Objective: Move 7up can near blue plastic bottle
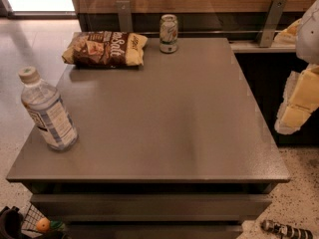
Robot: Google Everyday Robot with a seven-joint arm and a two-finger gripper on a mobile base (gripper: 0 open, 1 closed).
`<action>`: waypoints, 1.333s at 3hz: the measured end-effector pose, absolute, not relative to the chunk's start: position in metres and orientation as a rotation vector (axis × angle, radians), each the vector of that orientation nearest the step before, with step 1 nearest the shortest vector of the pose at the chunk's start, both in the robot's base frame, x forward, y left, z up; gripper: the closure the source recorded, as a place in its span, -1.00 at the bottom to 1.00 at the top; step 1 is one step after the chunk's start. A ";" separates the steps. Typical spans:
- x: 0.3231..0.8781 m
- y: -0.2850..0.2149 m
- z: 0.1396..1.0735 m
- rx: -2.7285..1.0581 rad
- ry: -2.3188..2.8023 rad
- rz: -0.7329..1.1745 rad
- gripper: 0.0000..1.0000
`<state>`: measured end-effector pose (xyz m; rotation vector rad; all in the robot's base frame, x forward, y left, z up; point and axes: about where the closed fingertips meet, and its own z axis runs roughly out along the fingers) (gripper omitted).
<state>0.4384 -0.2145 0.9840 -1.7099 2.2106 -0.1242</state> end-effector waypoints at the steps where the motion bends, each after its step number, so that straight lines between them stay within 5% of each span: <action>1: 0.438 -0.215 0.984 -1.710 2.210 -0.124 -1.00; 4: 0.560 -0.218 0.971 -1.363 1.906 0.063 -1.00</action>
Offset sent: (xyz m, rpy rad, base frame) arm 0.1170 -0.0156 -0.0070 0.2381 -0.2131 -0.0657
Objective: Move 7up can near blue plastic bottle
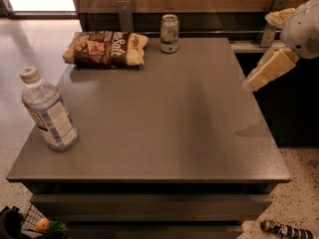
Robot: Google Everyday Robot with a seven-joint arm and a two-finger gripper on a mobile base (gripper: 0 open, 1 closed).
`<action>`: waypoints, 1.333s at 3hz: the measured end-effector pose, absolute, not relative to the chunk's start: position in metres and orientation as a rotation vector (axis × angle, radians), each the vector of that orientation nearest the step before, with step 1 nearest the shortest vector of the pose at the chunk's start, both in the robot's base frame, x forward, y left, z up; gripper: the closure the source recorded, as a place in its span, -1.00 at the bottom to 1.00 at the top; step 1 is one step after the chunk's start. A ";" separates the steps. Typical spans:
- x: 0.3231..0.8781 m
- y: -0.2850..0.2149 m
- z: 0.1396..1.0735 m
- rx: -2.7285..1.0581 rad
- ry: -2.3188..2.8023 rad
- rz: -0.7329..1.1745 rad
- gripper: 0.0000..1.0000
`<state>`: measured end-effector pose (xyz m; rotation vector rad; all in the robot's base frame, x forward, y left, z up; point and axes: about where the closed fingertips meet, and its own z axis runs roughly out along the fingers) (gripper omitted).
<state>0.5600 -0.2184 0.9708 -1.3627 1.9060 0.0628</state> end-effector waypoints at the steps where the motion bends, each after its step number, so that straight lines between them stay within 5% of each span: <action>1: 0.599 -0.214 0.967 -1.211 1.748 0.163 -1.00; 4: 0.656 -0.194 0.953 -1.061 1.587 0.334 -1.00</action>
Offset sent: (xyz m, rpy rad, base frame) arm 0.1025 0.0220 -0.0151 0.6187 -0.2689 0.0491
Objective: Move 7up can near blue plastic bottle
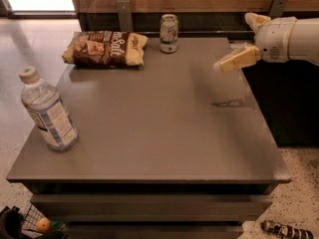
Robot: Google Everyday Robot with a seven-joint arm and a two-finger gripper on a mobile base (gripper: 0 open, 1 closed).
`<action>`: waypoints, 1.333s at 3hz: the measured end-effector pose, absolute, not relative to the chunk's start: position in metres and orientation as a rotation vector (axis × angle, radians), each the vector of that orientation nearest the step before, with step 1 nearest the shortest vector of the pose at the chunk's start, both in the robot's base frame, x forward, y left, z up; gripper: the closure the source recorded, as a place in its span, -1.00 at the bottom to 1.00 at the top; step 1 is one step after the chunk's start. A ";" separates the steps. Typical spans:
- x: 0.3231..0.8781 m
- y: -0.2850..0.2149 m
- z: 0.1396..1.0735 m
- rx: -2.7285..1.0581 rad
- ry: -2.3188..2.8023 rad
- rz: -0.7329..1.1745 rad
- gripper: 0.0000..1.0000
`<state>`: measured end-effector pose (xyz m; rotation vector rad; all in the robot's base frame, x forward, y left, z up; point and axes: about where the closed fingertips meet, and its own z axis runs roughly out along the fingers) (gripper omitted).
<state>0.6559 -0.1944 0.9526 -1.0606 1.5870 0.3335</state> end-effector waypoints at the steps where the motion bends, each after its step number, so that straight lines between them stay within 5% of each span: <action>1: 0.707 -0.192 0.944 -0.984 1.520 0.393 -1.00; 4: 0.828 -0.177 0.907 -0.778 1.465 0.585 -1.00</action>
Offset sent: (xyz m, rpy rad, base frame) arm 0.1690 -0.0047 -0.0366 0.3793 -0.0722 -0.0338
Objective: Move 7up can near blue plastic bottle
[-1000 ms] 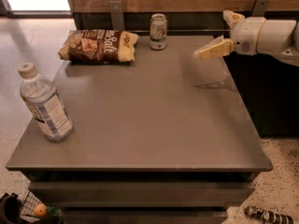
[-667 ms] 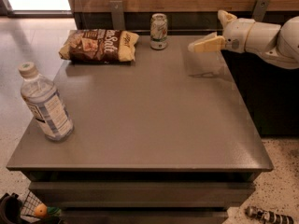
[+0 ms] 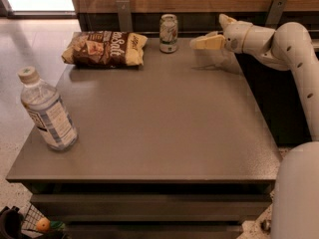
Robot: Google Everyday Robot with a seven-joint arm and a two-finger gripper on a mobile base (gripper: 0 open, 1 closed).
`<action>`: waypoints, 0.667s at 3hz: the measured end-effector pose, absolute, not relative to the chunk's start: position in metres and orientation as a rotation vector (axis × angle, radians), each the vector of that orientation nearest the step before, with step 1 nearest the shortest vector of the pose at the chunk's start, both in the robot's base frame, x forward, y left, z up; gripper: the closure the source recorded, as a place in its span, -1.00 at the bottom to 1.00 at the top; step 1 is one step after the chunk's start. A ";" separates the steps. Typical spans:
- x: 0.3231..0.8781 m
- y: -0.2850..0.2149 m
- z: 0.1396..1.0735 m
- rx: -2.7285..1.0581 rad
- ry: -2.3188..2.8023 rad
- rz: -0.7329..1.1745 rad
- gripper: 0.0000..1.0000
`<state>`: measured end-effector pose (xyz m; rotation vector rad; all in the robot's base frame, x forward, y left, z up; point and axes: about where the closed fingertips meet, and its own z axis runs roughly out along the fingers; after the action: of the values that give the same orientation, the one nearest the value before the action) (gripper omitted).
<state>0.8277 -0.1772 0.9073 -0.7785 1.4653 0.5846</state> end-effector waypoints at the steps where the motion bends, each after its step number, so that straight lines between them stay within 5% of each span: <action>1: 0.843 -0.155 0.907 -0.781 1.521 0.609 -1.00; 2: 0.846 -0.110 0.912 -0.779 1.572 0.655 -1.00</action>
Offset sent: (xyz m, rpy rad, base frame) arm 0.0172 0.0982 0.0116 -0.0076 0.1696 0.0221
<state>0.8464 -0.1097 0.9119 -0.7789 1.5725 0.6554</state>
